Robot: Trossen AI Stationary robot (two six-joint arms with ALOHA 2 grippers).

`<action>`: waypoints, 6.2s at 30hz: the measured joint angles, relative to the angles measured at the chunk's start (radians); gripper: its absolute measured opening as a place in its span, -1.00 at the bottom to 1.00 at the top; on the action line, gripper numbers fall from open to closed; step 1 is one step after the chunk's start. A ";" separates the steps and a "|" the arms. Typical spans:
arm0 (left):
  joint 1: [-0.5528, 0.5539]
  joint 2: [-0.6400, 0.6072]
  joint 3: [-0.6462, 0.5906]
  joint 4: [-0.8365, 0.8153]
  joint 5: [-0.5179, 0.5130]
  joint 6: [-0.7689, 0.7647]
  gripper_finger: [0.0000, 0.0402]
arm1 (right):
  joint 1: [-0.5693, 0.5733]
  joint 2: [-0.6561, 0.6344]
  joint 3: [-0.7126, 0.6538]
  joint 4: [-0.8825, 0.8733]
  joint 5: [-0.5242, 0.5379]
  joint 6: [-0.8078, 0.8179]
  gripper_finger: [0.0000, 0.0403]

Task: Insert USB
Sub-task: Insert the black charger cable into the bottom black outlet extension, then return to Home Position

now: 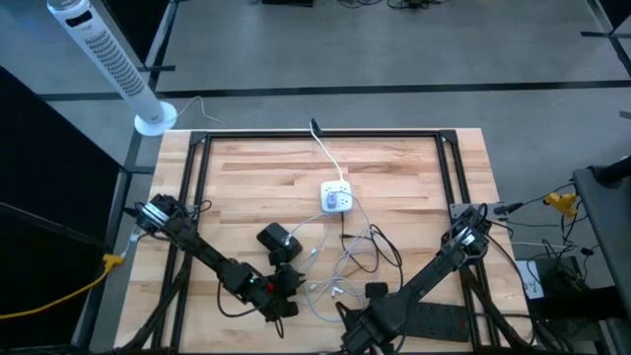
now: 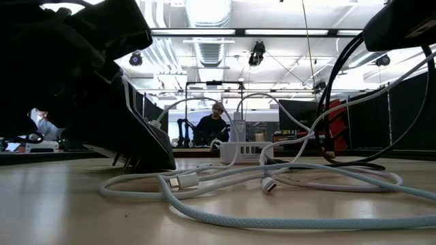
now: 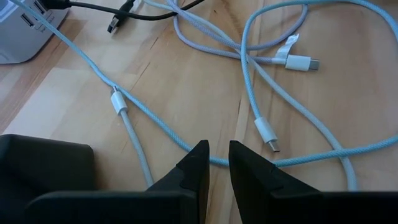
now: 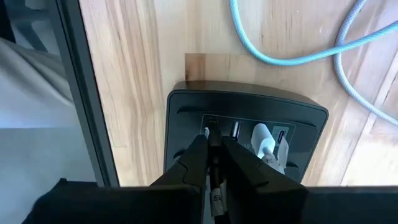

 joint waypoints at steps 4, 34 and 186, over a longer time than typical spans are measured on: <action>0.000 0.008 -0.002 0.002 0.000 -0.001 -0.76 | 0.002 -0.002 -0.014 0.011 0.004 0.008 -0.90; -0.004 -0.199 0.069 0.019 0.002 0.312 -0.76 | 0.053 -0.115 0.097 0.084 0.328 -0.118 0.17; 0.616 -1.639 -0.938 0.085 0.491 0.176 -0.86 | -0.793 -2.173 -1.843 1.245 0.171 -0.516 -1.00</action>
